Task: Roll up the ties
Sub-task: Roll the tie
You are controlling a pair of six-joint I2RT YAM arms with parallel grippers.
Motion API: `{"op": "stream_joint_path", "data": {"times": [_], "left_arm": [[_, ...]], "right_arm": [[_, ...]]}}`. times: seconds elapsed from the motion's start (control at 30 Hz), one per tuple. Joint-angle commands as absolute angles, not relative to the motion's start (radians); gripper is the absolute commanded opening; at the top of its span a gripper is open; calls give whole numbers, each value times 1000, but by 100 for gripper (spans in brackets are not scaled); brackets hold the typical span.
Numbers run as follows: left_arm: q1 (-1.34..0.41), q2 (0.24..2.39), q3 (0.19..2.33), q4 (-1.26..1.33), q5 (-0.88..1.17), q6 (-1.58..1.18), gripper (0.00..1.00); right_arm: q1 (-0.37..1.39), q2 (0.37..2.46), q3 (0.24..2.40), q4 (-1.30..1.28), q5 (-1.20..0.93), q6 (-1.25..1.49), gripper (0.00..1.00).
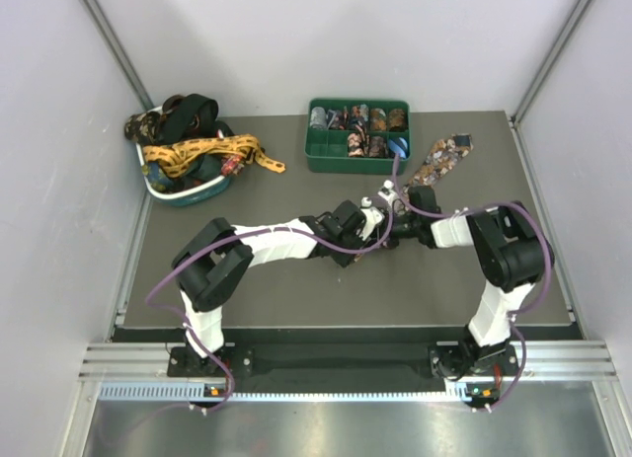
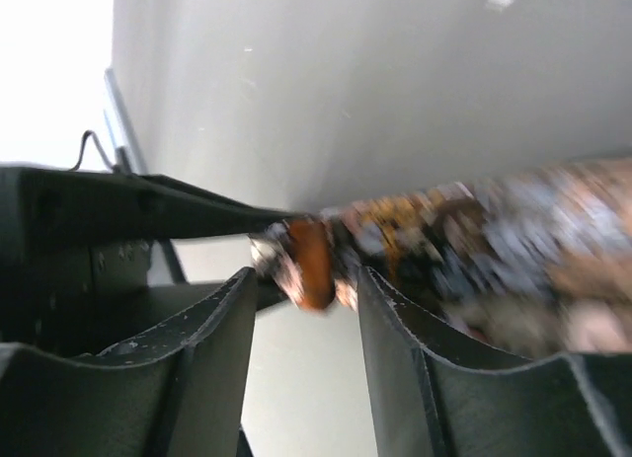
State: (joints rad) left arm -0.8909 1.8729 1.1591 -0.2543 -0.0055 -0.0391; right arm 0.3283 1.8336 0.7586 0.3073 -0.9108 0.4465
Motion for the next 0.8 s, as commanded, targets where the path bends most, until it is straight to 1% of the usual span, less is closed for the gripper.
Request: {"op": "stream_joint_path", "data": {"times": [0.0,0.13,0.23,0.27,0.33,0.37,0.4,0.43,0.47,0.5,0.53,0.57,0.63,0.67,0.73,0.77], "left_arm": [[-890,1937,1144,-376,-32,-52,35],[-890,1945,1169,-417,-29,-67,34],[-890,1960,1206,-477,-12,-78,34],[-890,1974,1218,-512,-5,-80,33],[-890,1989,1261,-558,-5,-95,33],[-890,2006,1276,-607,-5,-98,33],[-890,2013,1305,-626,-5,-104,33],[-893,2019,1316,-643,12,-113,33],[-891,2031,1328,-661,30,-117,33],[-893,2037,1351,-692,32,-121,33],[-893,2043,1361,-707,34,-132,33],[-893,2055,1371,-722,37,-136,33],[-894,2066,1408,-765,31,-149,33],[-894,2077,1419,-775,32,-149,33],[-894,2095,1459,-816,41,-152,33],[-894,2111,1472,-831,43,-152,32]], "right_arm": [[276,1732,700,316,-821,417,47],[218,1606,603,396,-778,469,49],[209,1456,513,387,-675,459,49],[210,1362,490,356,-607,450,49],[219,1257,421,327,-534,422,48],[247,1145,398,310,-462,410,48],[268,1088,362,264,-418,385,48],[300,1033,347,244,-373,373,48],[380,928,331,235,-294,367,47],[429,879,316,206,-238,358,48],[484,798,311,187,-119,345,48],[597,770,310,172,-59,331,47],[697,729,310,138,52,301,47],[788,718,314,130,124,290,46],[891,733,339,114,214,253,46],[996,770,351,109,301,239,46]]}}
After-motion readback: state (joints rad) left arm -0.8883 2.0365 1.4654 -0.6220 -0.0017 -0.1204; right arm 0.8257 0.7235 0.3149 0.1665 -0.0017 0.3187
